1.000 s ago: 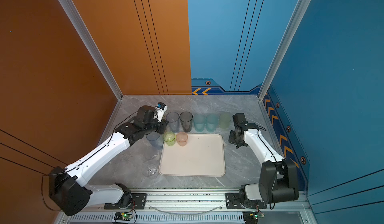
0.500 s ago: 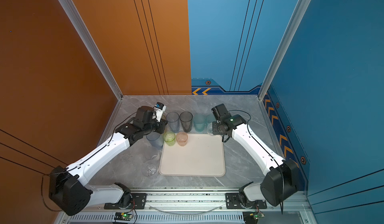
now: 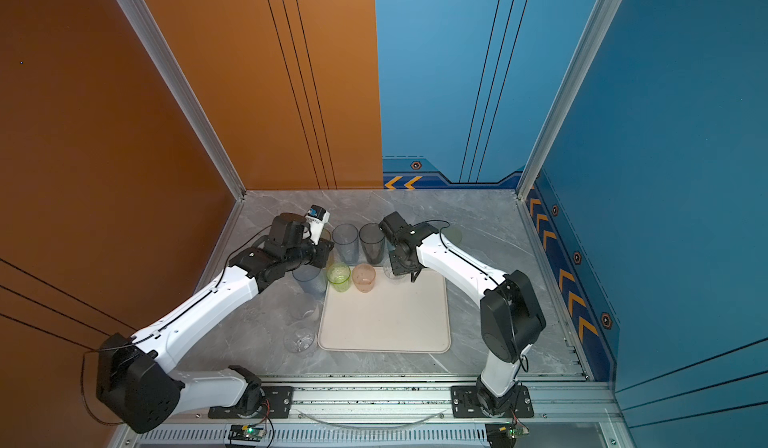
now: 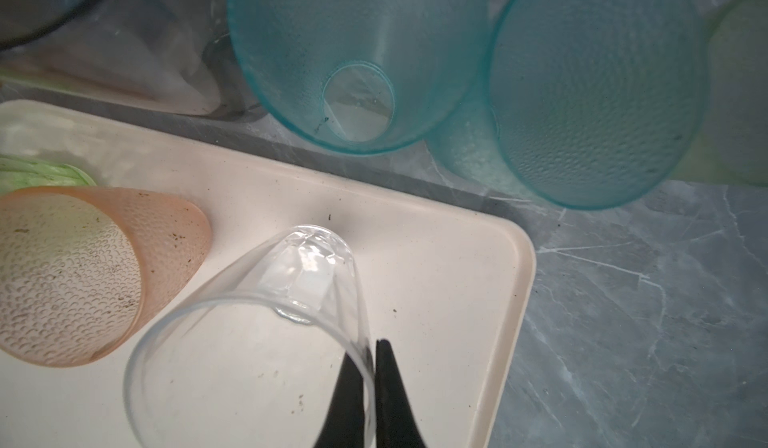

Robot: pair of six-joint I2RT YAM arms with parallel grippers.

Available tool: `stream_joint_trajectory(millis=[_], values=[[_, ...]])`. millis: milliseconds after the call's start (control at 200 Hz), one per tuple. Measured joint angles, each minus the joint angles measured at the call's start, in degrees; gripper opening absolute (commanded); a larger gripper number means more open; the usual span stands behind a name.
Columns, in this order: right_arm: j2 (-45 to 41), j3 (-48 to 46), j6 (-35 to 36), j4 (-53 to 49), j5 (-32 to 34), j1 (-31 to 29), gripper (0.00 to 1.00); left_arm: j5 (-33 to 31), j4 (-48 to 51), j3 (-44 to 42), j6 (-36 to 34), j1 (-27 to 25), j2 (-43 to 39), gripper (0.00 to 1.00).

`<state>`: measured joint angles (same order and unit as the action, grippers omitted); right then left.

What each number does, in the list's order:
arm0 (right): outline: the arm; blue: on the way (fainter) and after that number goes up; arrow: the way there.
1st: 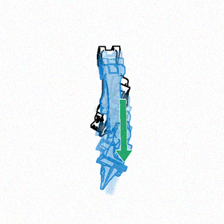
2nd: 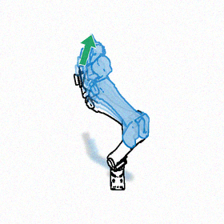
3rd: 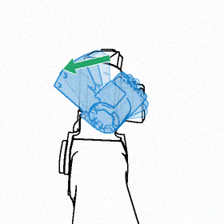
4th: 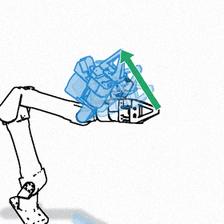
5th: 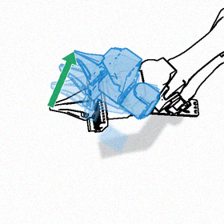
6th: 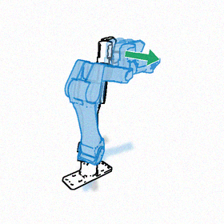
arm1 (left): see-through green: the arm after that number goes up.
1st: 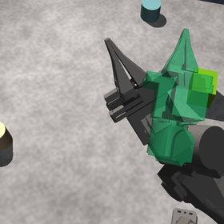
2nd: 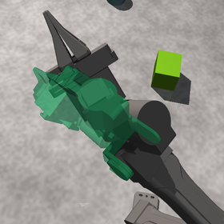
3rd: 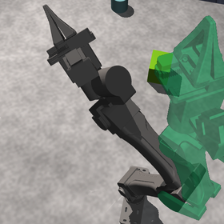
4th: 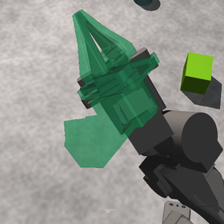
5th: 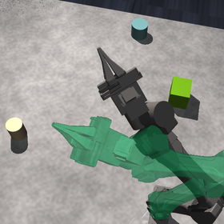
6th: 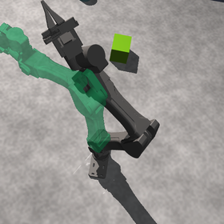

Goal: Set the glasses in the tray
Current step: 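Set the clear glass cup beside the peach cup and open the right gripper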

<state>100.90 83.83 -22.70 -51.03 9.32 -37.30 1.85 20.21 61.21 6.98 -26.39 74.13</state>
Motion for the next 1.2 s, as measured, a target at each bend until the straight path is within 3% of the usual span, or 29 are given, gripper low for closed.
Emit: stream_joint_trajectory(millis=[1197], values=[[7.8,3.1,0.0,-1.6,-1.6,-1.6,0.0,2.7,0.1,-0.1,0.0,1.3,-0.1,0.21]])
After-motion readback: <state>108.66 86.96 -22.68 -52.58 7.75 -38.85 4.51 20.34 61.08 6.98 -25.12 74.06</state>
